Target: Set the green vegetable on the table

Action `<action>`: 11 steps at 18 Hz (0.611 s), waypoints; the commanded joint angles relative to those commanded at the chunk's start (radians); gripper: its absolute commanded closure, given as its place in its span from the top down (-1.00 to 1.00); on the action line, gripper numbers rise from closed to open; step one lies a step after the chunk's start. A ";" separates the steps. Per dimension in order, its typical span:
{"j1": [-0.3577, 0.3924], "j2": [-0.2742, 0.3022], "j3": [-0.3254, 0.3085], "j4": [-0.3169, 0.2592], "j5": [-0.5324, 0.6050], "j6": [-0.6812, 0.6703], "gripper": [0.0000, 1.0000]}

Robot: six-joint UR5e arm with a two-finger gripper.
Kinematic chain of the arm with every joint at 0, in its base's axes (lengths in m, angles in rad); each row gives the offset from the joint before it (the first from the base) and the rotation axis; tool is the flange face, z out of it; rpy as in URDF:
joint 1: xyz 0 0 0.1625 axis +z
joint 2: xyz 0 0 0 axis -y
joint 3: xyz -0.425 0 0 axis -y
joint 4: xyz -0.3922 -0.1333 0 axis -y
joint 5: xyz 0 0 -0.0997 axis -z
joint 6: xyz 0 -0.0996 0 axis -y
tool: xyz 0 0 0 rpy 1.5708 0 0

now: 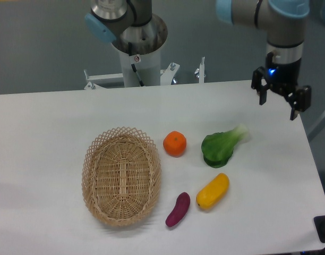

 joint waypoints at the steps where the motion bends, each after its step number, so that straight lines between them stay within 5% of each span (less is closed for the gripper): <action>1: 0.014 0.011 0.000 -0.009 -0.003 0.025 1.00; 6: 0.083 0.023 -0.004 -0.051 -0.009 0.236 1.00; 11: 0.083 0.025 -0.008 -0.045 -0.011 0.250 1.00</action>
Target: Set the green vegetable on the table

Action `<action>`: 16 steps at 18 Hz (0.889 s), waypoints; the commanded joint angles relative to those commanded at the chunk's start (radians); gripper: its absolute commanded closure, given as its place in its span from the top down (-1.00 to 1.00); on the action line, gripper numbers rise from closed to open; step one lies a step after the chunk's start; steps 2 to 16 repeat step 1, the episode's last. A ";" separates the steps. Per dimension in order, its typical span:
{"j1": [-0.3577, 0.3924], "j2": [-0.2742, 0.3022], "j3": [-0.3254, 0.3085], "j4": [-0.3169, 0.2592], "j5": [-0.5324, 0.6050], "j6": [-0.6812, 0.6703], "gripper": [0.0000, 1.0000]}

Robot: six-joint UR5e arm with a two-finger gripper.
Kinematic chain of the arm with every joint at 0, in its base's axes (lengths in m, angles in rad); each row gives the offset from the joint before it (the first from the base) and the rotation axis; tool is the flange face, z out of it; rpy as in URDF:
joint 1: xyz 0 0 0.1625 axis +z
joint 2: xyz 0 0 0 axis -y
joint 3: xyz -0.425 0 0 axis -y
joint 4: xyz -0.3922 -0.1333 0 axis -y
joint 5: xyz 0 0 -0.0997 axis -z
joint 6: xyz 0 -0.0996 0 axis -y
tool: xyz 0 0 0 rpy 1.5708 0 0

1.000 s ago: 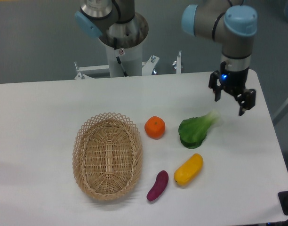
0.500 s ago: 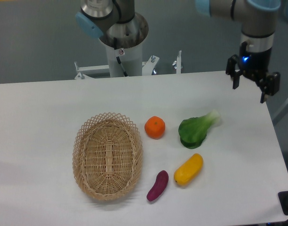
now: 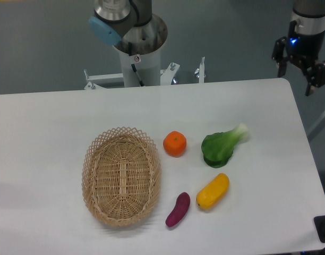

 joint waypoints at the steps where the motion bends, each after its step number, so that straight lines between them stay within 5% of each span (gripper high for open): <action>1: 0.000 0.000 -0.002 0.002 0.000 -0.002 1.00; 16: 0.000 0.000 -0.002 0.002 0.000 -0.002 1.00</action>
